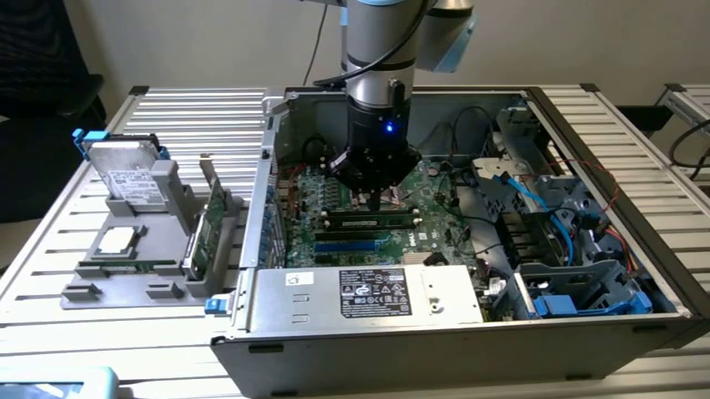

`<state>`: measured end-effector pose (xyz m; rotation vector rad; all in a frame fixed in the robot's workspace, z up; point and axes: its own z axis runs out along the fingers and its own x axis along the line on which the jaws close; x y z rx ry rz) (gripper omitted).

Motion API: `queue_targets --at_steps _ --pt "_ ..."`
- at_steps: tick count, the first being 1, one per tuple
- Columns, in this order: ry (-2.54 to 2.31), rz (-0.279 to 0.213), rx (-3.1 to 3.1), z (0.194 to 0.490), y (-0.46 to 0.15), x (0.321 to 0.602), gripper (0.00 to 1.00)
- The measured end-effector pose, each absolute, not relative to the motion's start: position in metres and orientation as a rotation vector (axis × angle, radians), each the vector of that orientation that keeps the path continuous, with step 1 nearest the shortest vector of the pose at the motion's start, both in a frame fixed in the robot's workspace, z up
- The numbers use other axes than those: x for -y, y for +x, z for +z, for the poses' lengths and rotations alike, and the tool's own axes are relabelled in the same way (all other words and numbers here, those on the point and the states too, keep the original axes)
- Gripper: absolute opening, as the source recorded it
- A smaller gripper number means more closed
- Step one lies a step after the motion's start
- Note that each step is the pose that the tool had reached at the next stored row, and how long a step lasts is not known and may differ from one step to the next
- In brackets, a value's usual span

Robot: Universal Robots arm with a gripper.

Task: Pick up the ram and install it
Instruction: 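Press down the ram until it locks into place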

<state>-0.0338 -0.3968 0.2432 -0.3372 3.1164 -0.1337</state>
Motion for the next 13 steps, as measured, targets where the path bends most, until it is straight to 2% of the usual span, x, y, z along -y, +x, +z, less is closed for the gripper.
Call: queue_targets --at_steps 13 --pt "-0.240 -0.134 -3.125 0.2431 -0.0338 0.3968 0.11"
